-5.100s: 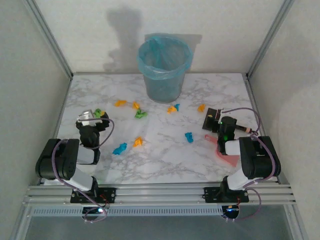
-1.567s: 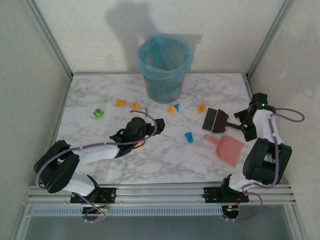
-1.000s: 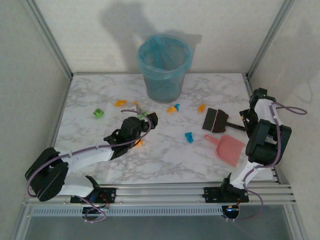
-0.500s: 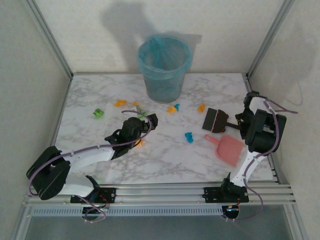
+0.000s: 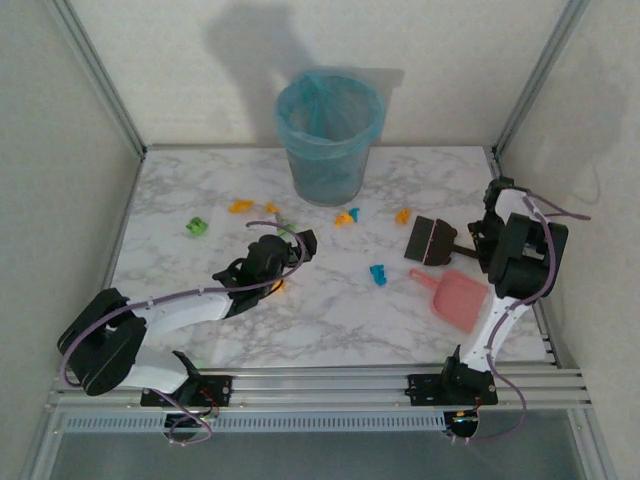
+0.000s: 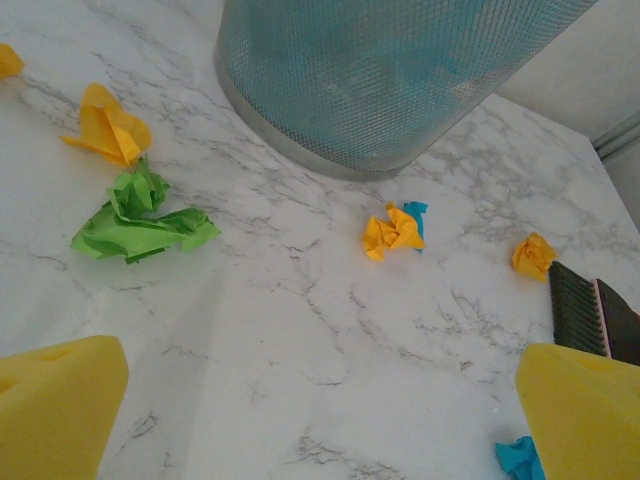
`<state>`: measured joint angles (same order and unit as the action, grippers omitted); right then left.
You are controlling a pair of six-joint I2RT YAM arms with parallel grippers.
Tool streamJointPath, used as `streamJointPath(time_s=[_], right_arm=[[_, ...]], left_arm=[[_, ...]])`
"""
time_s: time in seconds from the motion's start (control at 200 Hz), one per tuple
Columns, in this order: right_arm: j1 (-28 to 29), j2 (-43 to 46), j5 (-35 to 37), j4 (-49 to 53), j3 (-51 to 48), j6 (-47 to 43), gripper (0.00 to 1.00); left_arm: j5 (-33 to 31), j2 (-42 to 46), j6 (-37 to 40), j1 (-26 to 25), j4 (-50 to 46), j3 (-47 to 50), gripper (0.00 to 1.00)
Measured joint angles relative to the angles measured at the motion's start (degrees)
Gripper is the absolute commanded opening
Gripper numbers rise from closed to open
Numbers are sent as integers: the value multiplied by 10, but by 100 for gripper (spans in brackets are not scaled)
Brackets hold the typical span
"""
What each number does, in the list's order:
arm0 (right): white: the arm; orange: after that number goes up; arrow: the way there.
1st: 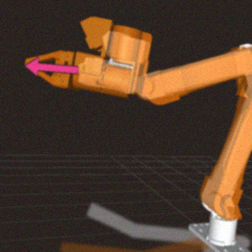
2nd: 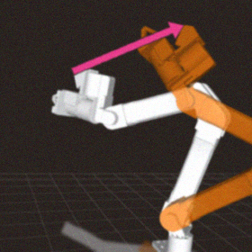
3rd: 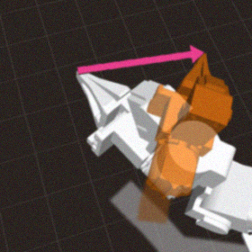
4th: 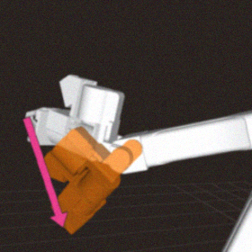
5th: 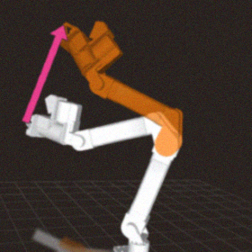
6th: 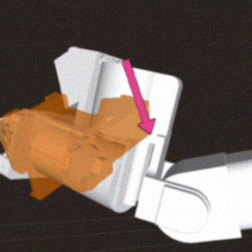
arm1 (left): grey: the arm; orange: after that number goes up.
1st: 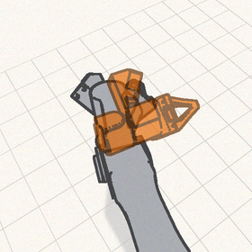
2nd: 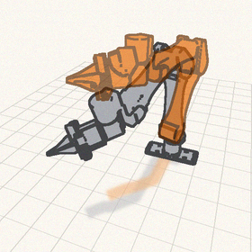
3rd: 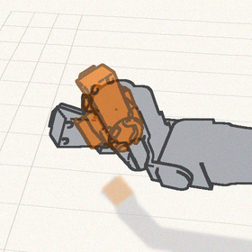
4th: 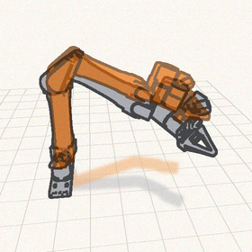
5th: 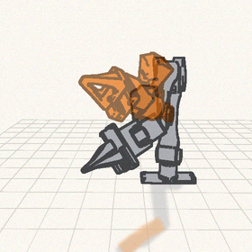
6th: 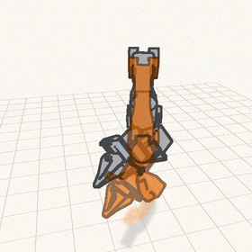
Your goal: Sweep away the paper scraps from the table
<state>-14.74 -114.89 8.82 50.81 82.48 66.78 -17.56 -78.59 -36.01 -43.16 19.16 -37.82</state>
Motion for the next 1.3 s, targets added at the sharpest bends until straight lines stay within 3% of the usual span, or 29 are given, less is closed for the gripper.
streamJointPath(time_s=[0.486,0.586,0.716,0.881,0.951,0.981,1.036,1.111,1.302], right_arm=[[23,-19,1,-17,2,36,71],[24,-19,-3,-26,0,47,60],[27,-19,-4,-36,-1,59,55],[29,-18,-3,-38,-3,72,38],[30,-17,-2,-40,-4,77,35],[30,-17,-2,-41,-4,78,29],[30,-16,0,-41,-4,80,27],[30,-14,0,-43,-6,82,14],[31,-4,0,-54,-16,76,12]], left_arm=[[0,0,0,0,-2,0,100],[0,0,0,0,-2,0,100],[0,2,0,0,-2,0,100],[0,2,0,0,-2,0,100],[0,3,0,0,-2,0,100],[0,4,0,0,-2,0,99],[0,6,0,0,-2,0,100],[0,9,0,0,-2,0,99],[0,14,0,0,-2,0,100]])
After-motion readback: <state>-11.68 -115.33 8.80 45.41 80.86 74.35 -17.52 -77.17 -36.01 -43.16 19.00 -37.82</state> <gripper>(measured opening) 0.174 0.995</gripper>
